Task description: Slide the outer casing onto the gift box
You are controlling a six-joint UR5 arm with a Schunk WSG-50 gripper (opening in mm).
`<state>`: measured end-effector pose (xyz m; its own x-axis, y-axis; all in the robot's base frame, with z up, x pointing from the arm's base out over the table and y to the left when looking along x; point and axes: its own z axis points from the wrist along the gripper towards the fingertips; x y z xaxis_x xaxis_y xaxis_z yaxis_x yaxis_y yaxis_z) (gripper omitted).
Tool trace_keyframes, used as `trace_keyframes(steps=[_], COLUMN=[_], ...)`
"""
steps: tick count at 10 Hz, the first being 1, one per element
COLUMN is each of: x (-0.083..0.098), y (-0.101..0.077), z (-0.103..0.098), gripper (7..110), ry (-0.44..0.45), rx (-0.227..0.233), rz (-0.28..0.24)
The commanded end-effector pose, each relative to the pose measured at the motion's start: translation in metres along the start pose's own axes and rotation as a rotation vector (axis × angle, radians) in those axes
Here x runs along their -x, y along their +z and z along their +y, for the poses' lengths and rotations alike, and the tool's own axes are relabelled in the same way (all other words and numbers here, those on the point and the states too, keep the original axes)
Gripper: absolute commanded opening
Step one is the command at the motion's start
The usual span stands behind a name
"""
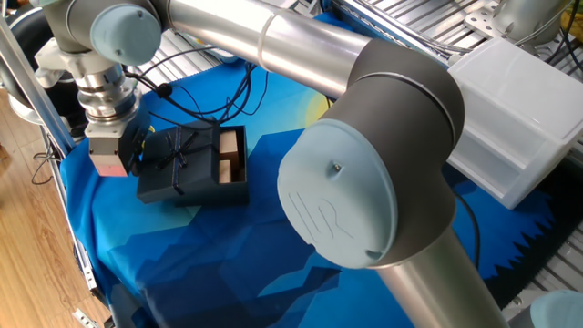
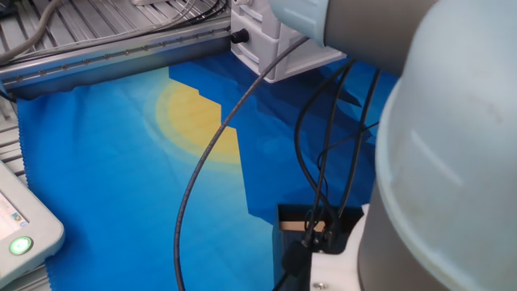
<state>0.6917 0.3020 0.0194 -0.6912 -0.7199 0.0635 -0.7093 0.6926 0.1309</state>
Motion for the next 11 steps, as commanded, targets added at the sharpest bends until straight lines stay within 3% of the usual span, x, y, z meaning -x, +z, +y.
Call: trace_keyframes(steps=[1, 11], x=[-0.0014, -0.0097], y=[-0.0044, -0.0092], z=[0.0017, 0.0063], gripper=[7, 7], ry=[-0.001, -0.004], rx=[0.015, 0.027], rz=[0.002, 0.027])
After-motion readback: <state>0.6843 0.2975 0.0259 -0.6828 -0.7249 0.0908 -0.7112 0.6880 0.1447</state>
